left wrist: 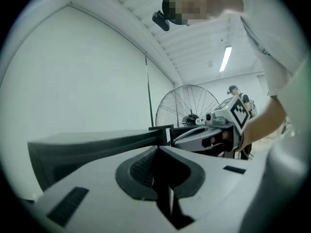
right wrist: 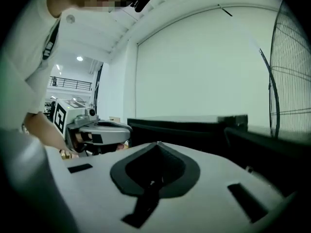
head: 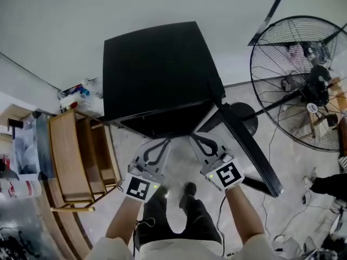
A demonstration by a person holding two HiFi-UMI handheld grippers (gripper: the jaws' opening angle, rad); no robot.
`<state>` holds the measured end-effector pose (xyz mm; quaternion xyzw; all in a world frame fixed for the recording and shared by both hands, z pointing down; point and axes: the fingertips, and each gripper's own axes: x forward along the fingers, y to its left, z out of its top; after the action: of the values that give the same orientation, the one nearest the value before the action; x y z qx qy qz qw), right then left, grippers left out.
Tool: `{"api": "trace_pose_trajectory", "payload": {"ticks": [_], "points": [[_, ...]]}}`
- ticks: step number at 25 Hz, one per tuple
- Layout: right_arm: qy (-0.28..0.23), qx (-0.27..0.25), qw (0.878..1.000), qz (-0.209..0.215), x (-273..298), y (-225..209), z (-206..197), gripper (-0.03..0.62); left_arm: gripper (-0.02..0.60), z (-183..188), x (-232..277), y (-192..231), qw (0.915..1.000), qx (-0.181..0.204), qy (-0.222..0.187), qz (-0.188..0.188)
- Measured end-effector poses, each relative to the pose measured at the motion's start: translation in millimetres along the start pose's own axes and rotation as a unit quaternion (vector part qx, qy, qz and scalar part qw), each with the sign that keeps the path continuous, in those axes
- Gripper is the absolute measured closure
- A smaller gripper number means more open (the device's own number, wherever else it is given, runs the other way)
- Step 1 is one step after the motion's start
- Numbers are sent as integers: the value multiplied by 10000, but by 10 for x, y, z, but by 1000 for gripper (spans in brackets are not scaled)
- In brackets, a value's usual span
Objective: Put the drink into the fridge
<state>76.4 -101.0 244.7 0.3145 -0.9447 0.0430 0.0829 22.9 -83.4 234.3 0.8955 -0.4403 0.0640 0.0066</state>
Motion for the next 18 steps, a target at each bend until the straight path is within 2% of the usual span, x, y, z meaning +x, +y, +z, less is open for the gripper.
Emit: {"api": "trace_pose_trajectory", "payload": {"ticks": [2, 9, 15, 18], "points": [[32, 18, 10000, -1, -216, 66, 266, 599, 572, 298, -129, -94, 9998, -149, 38, 91], [94, -30, 9999, 68, -929, 289, 947, 599, 572, 1202, -647, -584, 9995, -8, 108, 293], [82, 158, 9998, 7, -1356, 591, 1300, 599, 572, 1456, -1229, -922, 9984, -412, 100, 375], [103, 199, 9997, -59, -1521, 808, 1400, 599, 572, 1529, -1567, -1023, 9982, -446, 132, 382]]}}
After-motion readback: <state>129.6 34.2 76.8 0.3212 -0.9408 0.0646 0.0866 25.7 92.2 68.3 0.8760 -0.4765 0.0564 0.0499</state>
